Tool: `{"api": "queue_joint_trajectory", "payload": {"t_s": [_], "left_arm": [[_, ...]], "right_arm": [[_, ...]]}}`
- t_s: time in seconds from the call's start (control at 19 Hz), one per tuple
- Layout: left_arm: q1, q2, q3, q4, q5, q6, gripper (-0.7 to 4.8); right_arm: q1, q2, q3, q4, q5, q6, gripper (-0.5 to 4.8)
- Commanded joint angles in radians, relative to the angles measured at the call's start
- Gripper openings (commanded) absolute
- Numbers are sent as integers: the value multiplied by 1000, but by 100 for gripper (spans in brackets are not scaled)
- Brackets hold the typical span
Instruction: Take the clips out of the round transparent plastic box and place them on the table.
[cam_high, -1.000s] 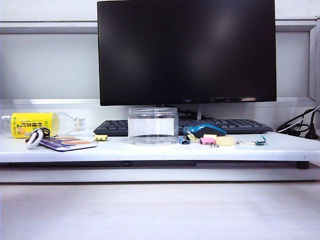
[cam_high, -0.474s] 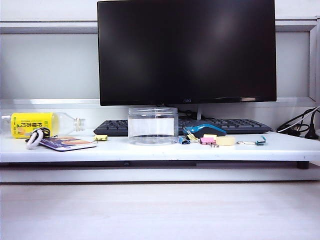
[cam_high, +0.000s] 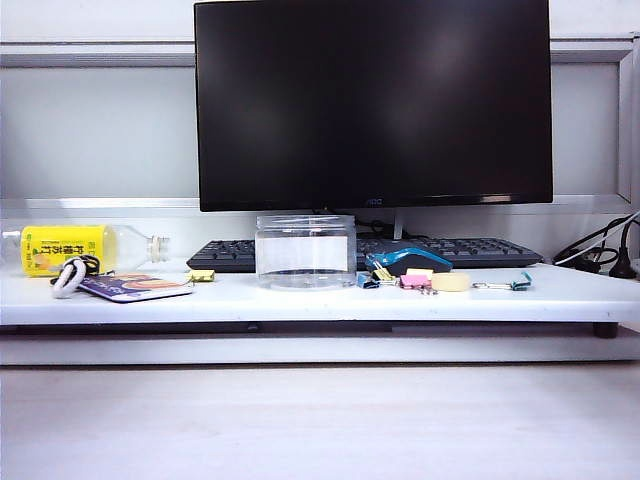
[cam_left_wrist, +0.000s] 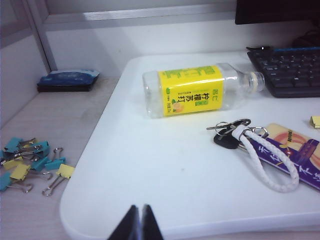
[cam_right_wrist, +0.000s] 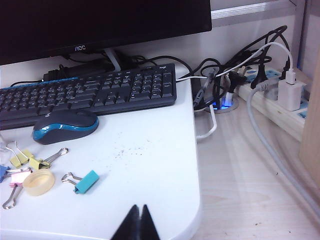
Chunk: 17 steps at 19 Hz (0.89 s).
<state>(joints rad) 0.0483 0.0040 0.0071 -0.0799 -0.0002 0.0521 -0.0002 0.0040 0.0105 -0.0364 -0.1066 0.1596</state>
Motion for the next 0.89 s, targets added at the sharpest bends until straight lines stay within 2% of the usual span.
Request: {"api": "queue_joint_trajectory", "payload": {"t_s": [0.05, 0.53, 0.63, 0.89], "left_arm": [[0, -3, -2, 7, 4, 0, 22], [0, -3, -2, 7, 4, 0, 23], [0, -3, -2, 7, 4, 0, 22], [0, -3, -2, 7, 4, 0, 22]], "right_arm": [[0, -2, 3, 14, 0, 1, -1], [0, -2, 3, 14, 0, -8, -1], [0, -2, 2, -44, 0, -119, -1], [1, -2, 2, -49, 0, -161, -1]]}}
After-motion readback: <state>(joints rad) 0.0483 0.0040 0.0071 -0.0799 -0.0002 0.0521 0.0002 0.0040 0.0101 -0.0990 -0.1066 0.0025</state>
